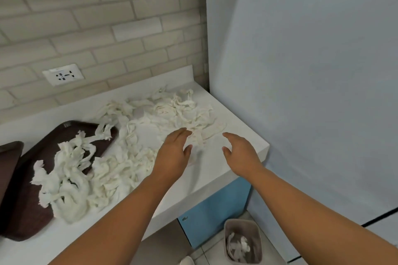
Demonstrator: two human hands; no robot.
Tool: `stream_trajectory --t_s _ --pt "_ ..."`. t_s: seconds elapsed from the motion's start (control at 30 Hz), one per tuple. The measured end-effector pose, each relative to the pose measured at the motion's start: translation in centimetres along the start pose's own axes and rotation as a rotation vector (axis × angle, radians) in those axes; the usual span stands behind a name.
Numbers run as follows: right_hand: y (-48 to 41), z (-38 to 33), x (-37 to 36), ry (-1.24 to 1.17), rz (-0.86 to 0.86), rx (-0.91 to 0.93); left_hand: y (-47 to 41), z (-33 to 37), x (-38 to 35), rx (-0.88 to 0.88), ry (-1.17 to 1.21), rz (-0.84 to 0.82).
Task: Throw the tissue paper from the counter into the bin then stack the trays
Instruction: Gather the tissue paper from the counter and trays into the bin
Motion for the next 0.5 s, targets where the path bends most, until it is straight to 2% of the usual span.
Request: stream_trajectory --t_s 0.17,0.37,0.5 --pt "-4.8 0.6 -2.8 0.085 -0.096 -0.005 -3.8 -3.7 -1.8 -0.019 0.027 -0.083" --pt "-9.8 1.6 -5.9 0.19 -0.101 0.0 -8.1 -6.7 -4.8 -0.084 0.074 -0.191" --pt "-11.7 2.2 -7.7 0.235 -0.123 -0.037 -10.4 -7.9 -6.8 -0.135 0.153 -0.323"
Point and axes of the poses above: each hand's wrist, its own y-axis away from the middle knuckle, its own x-axis out of the back of the hand, z = x × y, the point moved 2 cm from there along -y, towards the middle knuckle, and after that the axes turned 3 degrees about z, right-handed, at the moved point
